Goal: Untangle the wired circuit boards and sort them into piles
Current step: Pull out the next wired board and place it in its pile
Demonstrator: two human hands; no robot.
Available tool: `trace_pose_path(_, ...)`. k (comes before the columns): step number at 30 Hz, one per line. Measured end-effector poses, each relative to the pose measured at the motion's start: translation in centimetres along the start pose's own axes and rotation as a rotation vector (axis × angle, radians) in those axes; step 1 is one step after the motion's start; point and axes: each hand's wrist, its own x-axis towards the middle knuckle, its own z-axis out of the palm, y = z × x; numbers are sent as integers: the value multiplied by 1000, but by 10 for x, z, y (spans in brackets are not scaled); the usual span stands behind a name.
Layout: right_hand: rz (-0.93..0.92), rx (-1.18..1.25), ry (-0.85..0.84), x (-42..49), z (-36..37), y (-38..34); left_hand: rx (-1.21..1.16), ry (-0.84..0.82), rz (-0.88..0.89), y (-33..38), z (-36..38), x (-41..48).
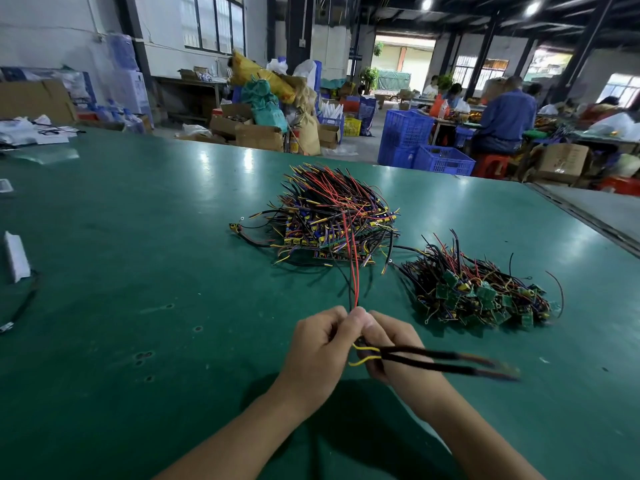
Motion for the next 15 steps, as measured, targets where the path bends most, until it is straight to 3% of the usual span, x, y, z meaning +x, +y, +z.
trace_pose_path(3, 29, 50, 7, 0, -3, 1, 22, -86, -4, 1, 0, 0)
trace_pose_path(15, 8, 154, -60, -6, 6, -8, -39, -88, -62, 13, -2, -5)
